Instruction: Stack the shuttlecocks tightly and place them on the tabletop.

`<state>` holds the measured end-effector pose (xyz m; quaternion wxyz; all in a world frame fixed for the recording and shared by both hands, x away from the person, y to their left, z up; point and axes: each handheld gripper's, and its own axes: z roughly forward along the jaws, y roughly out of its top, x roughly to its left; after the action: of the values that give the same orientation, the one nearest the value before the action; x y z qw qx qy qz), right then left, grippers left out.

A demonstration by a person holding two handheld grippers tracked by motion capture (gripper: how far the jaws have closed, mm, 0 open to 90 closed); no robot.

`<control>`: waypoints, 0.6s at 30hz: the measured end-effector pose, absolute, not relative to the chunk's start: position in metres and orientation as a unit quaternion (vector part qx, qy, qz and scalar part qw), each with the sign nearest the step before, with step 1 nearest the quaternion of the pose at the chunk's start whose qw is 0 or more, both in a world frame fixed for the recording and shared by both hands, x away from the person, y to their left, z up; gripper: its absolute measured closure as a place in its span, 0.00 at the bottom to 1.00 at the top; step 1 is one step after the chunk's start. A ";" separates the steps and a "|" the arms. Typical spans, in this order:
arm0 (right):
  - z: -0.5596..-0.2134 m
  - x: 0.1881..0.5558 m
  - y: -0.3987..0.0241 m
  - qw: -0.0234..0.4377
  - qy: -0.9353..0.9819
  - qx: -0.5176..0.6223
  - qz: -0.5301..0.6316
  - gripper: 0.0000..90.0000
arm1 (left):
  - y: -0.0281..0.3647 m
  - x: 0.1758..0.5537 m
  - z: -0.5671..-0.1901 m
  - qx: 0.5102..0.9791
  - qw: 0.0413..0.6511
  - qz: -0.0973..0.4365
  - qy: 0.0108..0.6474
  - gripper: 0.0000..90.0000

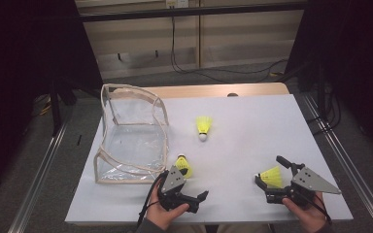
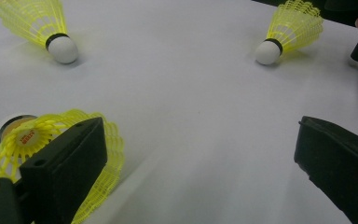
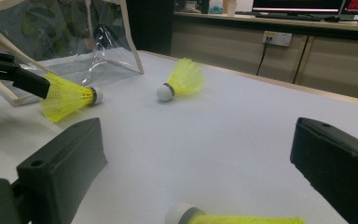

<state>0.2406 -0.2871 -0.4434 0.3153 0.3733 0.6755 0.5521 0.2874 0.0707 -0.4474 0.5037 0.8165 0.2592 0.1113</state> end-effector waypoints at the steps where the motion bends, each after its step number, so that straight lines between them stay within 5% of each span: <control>1: -0.443 0.241 -0.287 0.316 0.675 0.373 0.552 0.03 | 0.070 0.288 -0.448 0.814 0.507 0.107 0.261 0.03; 18: -0.444 0.241 -0.287 0.315 0.676 0.373 0.552 0.03 | 0.055 0.296 -0.451 0.814 0.481 0.119 0.303 0.03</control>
<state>0.2412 -0.2869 -0.4441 0.3146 0.3731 0.6760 0.5521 0.2959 0.0547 -0.4509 0.4806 0.8142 0.3034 0.1186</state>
